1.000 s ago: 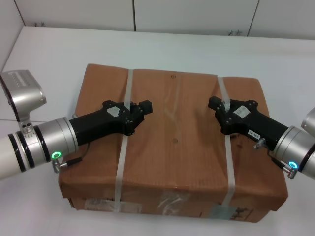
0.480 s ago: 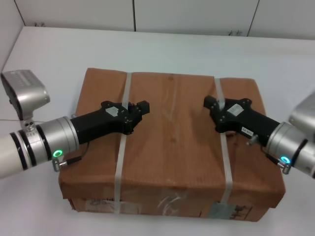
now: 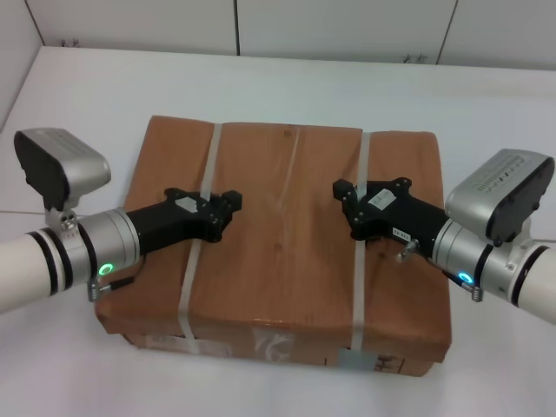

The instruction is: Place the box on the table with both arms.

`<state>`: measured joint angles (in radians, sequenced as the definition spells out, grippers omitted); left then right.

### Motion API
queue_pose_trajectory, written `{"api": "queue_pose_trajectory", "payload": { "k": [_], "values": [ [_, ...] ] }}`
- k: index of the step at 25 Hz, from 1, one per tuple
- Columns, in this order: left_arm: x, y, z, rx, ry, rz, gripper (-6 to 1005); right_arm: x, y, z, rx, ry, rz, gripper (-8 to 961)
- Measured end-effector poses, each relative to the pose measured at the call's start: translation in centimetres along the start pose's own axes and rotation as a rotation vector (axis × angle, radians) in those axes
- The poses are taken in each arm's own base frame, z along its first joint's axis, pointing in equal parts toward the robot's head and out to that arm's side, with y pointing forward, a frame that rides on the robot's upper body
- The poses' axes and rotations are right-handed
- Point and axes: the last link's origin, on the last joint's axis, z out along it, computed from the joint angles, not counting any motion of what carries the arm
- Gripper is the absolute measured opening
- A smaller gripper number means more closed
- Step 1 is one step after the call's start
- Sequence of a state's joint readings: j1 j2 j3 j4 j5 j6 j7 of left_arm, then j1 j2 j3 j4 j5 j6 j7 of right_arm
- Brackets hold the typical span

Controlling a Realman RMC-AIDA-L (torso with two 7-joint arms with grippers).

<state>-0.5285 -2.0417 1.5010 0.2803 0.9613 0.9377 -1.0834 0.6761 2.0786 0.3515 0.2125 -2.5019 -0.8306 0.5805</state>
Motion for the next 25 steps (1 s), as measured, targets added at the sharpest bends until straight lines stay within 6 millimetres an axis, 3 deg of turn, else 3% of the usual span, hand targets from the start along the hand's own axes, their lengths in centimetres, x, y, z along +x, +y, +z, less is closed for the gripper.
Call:
{"api": "queue_pose_trajectory", "payload": {
  "k": [8,25],
  "values": [
    [-1.4,-0.5,0.6,0.05,-0.095,0.022,28,0.8,-0.3,1.6,0.083,0.153,0.021,2],
    [-1.8,-0.4,0.3,0.048,-0.096,0.034,44,1.3,-0.6,1.2,0.105,0.162,0.072,32]
  ]
}}
